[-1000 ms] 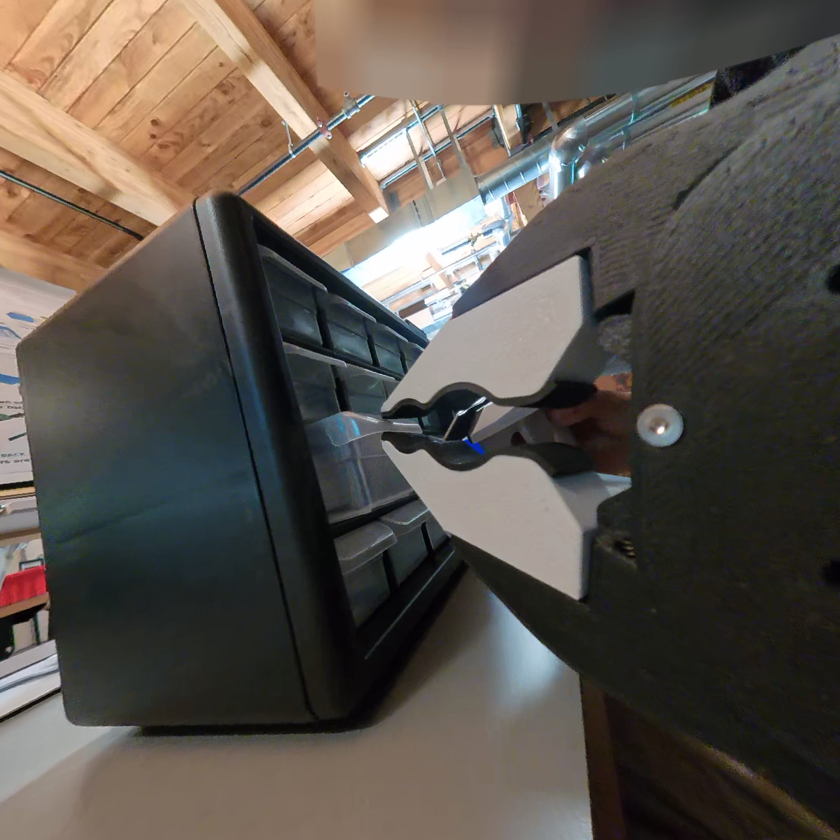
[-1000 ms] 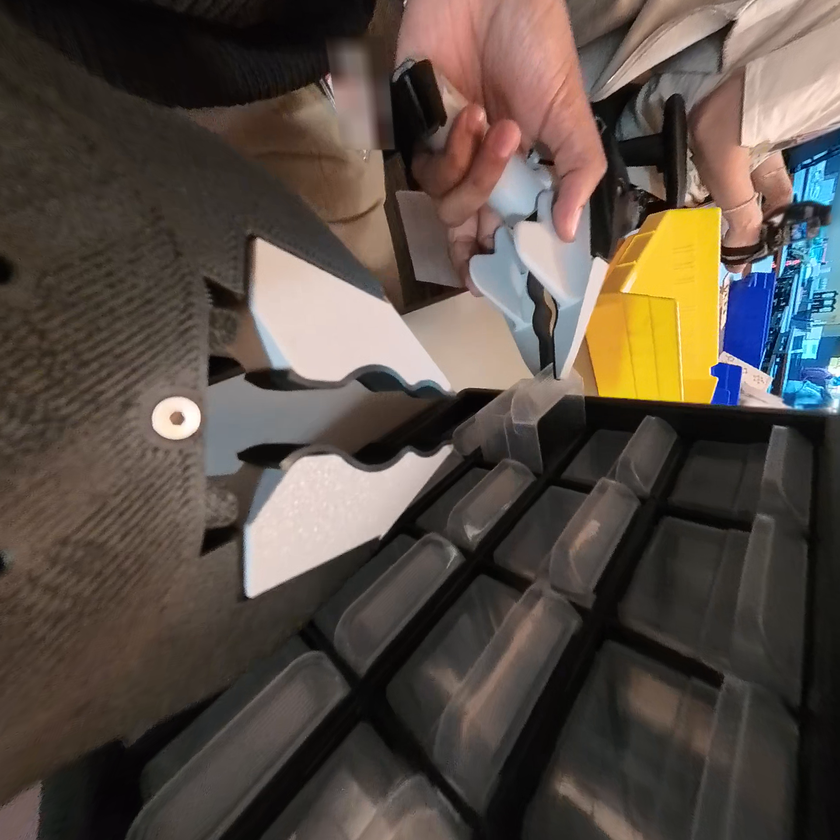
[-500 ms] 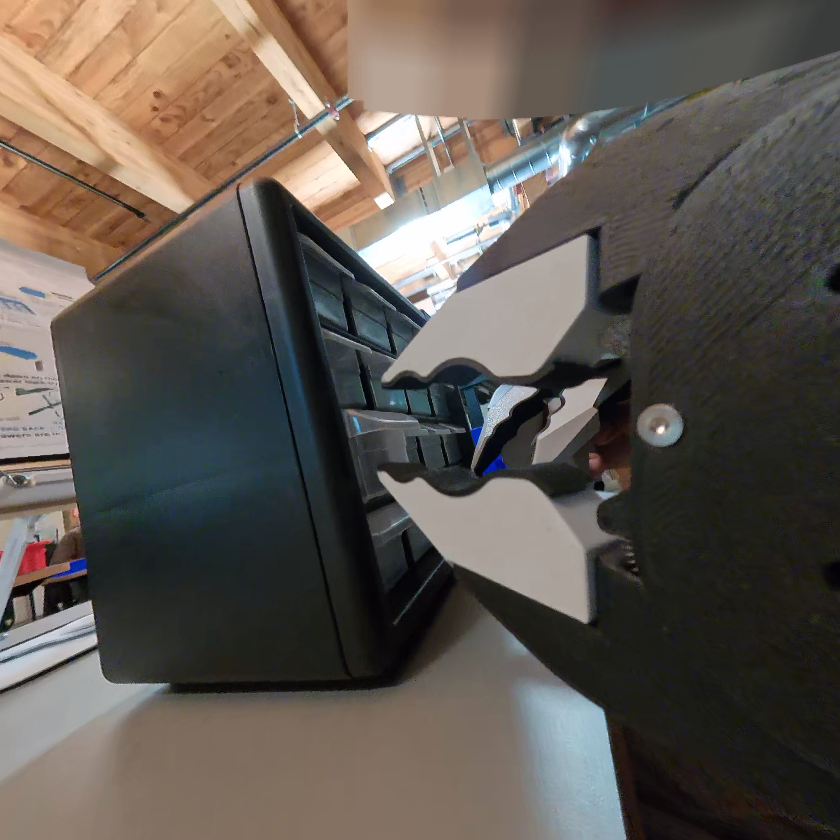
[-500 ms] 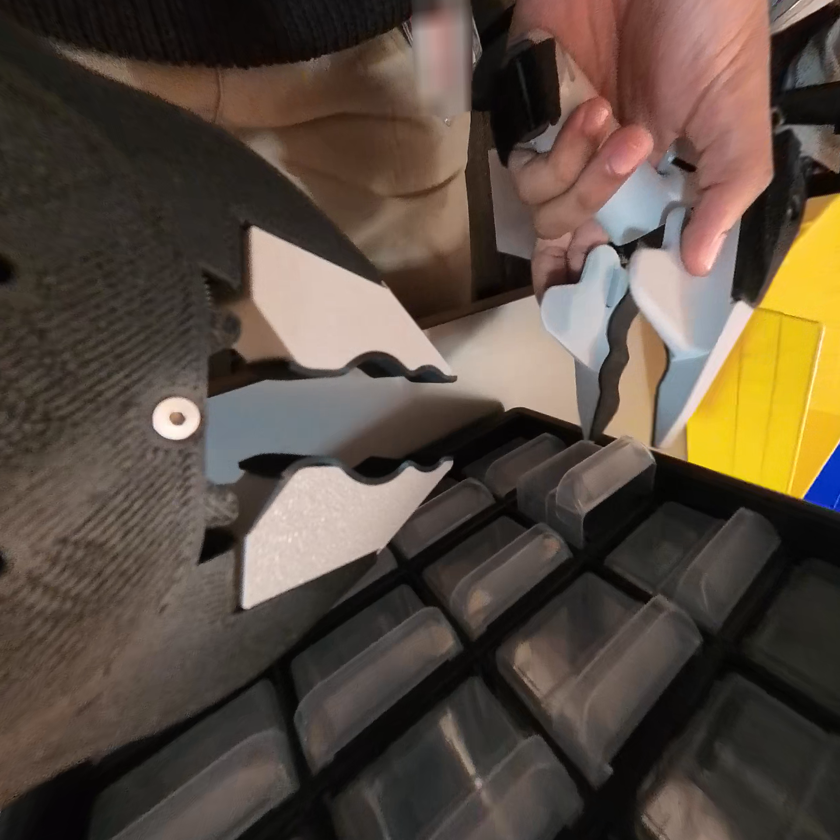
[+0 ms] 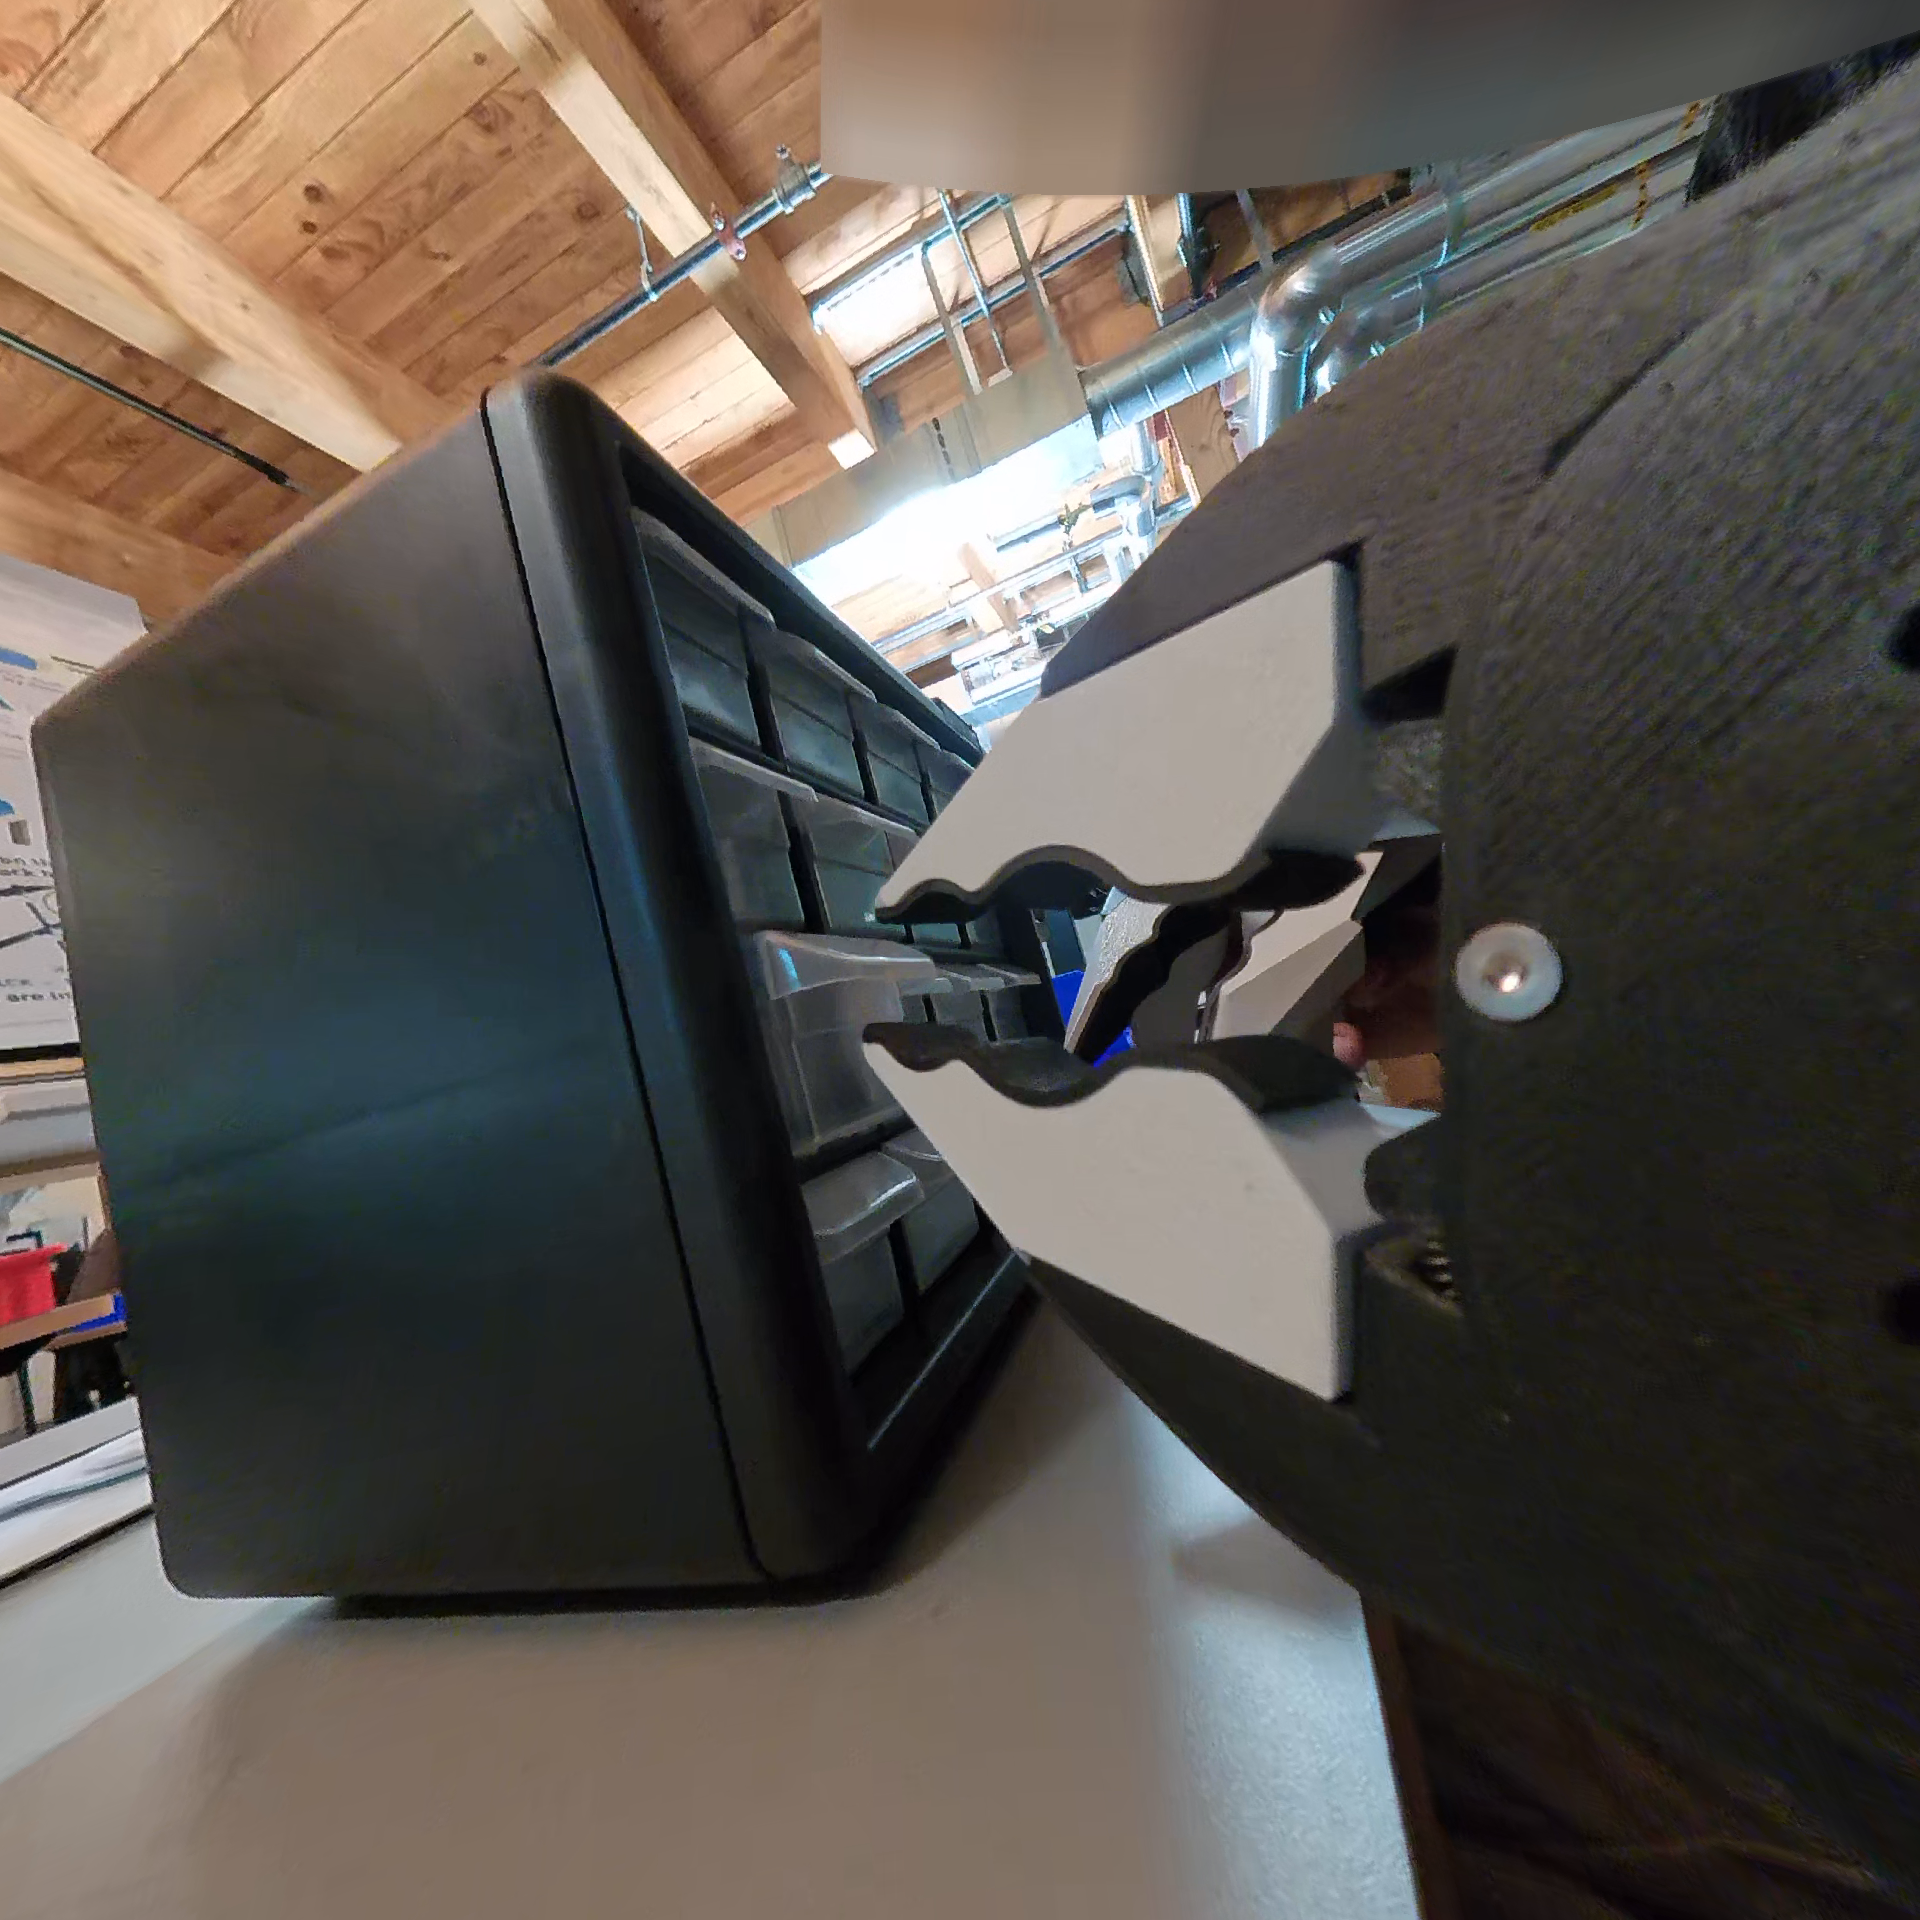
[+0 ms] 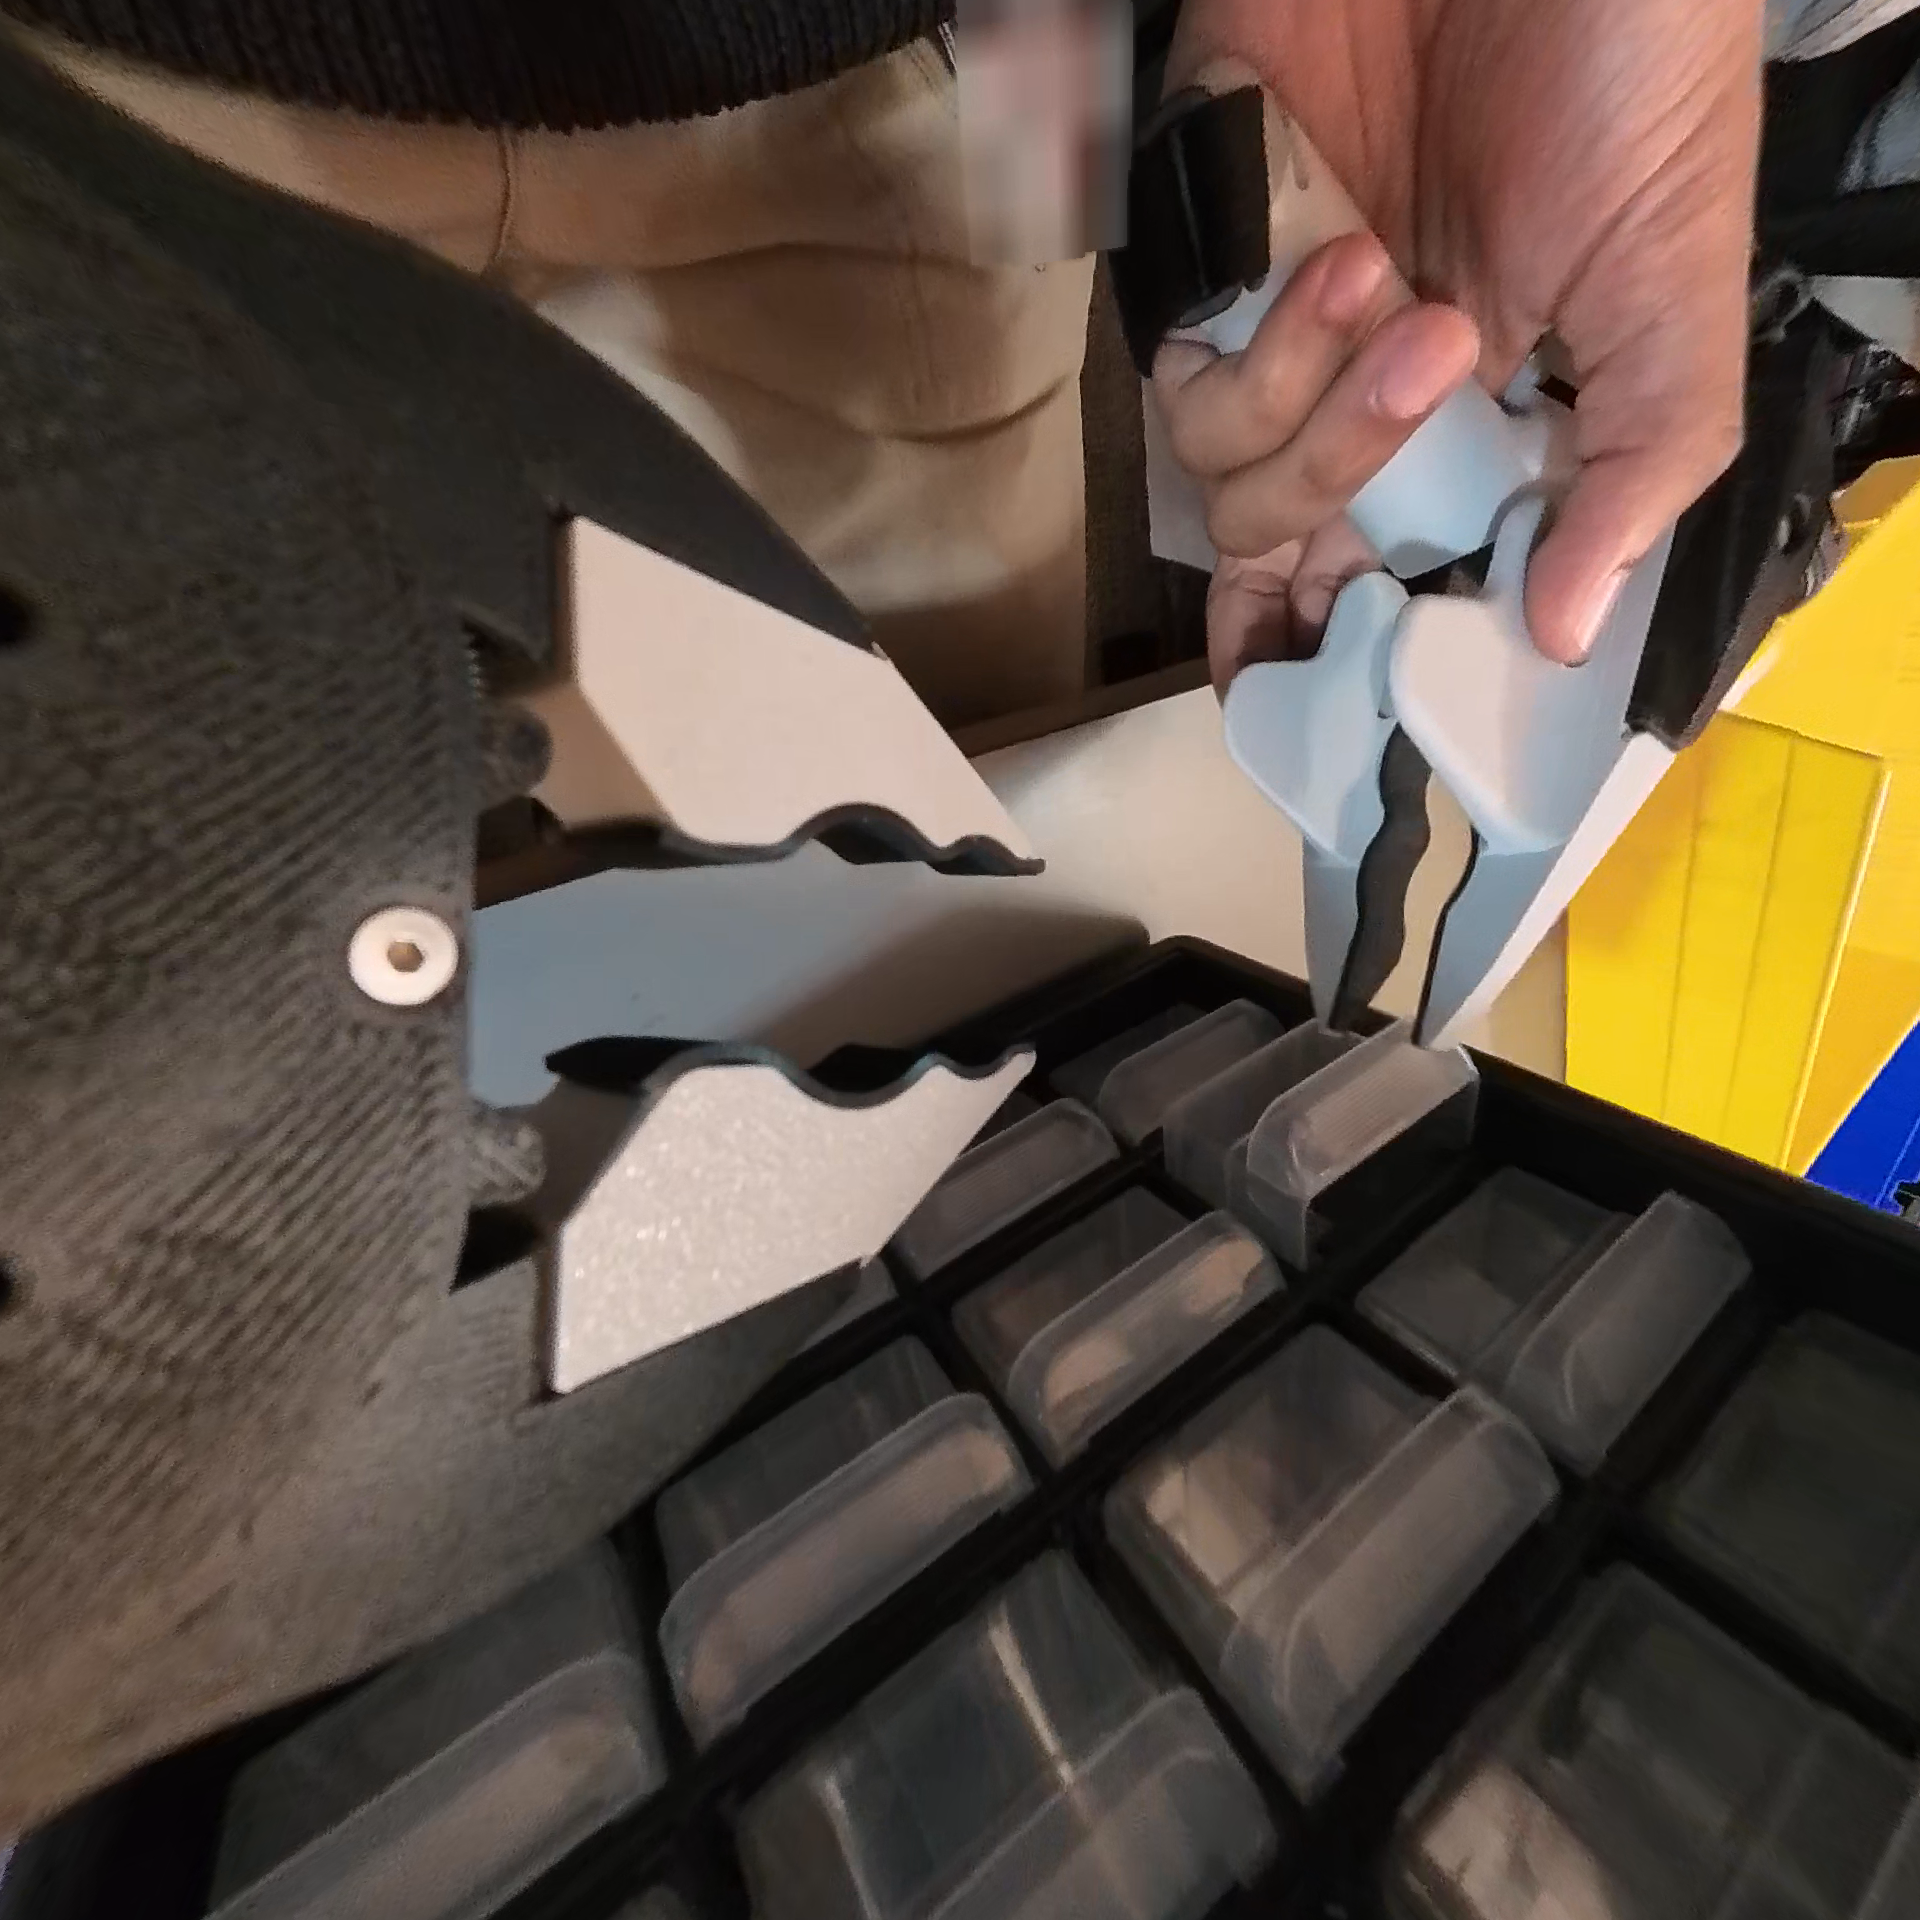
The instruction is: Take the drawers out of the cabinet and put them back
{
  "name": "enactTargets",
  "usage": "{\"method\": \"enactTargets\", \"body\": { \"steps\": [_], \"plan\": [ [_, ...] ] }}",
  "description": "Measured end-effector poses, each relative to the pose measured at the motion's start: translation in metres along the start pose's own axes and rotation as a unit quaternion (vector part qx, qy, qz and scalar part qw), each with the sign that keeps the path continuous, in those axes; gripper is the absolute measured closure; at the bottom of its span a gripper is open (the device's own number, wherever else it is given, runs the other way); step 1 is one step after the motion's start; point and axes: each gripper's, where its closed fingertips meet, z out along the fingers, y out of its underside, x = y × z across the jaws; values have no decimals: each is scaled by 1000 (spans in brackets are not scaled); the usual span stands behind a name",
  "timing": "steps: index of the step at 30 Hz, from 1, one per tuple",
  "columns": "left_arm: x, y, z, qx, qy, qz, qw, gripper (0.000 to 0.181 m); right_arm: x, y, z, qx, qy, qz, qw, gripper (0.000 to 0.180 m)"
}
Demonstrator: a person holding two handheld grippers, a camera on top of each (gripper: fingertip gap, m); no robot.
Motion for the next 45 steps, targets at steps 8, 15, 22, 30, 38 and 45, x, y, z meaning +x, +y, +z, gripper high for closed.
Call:
{"method": "enactTargets", "body": {
  "steps": [8,15,22,30,38,45],
  "plan": [
    [3,5,5,-21,21,-20,999,154,-3,1,2,-4,-3,-6,1000,150],
    [2,4,6,-23,27,-40,999,168,-3,2,3,-7,-2,-9,1000,150],
    [5,-1,8,-19,39,-34,998,169,-3,2,3,-7,-1,-10,1000,150],
    [4,-3,6,-16,40,-25,999,179,-4,2,3,-8,-2,-14,1000,150],
    [9,9,-4,12,17,4,1000,179,15,-27,-12,54,85,-60,993,131],
    [10,15,-9,2,-11,41,999,178,22,-37,-12,19,198,-237,951,141]
  ]
}}
